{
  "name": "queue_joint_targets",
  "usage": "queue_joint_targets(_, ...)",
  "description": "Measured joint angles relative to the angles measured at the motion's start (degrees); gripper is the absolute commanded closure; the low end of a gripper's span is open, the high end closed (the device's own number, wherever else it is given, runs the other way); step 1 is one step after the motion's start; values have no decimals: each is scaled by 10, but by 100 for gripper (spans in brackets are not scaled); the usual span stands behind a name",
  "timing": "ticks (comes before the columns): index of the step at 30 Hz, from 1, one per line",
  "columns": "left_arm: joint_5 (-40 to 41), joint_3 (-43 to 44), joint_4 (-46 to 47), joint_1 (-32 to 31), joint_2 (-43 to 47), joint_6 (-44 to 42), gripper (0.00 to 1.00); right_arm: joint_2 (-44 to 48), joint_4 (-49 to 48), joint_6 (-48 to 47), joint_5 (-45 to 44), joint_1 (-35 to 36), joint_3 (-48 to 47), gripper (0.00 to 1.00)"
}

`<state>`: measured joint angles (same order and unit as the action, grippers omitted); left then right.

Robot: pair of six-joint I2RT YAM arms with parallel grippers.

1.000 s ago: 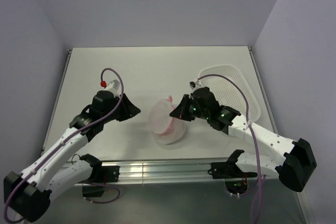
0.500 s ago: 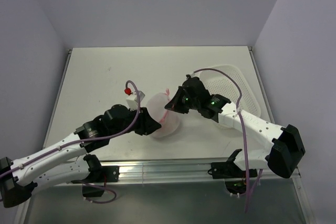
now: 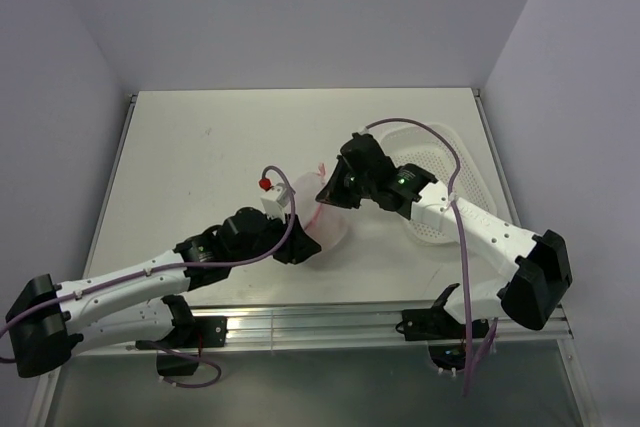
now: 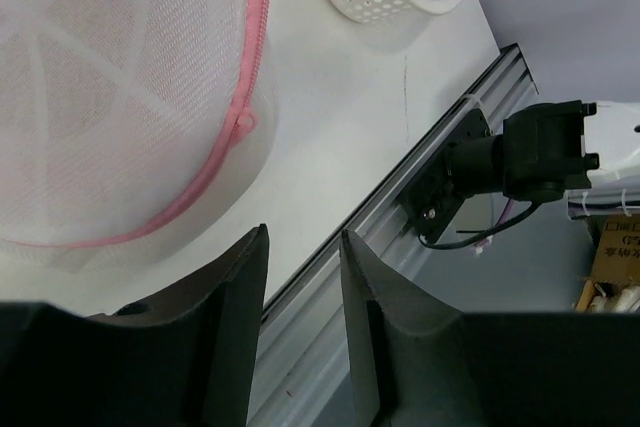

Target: Place the bra in the laundry bag and zip it closed

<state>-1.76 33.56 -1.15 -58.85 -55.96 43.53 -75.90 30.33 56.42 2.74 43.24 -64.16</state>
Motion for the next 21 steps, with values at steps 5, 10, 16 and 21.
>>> queue_joint_targets(5, -1, -3, 45, 0, -22, -1, 56, -4, 34, -8, -10, 0, -23, 100)
queue_joint_targets(10, 1, -5, 76, 1, -32, -9, 48, -4, 52, -10, -14, 0, -25, 100)
queue_joint_targets(16, -13, -16, 118, 27, -54, -9, 44, -4, 68, -13, -17, 0, -28, 100)
queue_joint_targets(21, -33, -19, 134, 43, -56, -9, 44, -4, 80, -16, -19, 0, -41, 100)
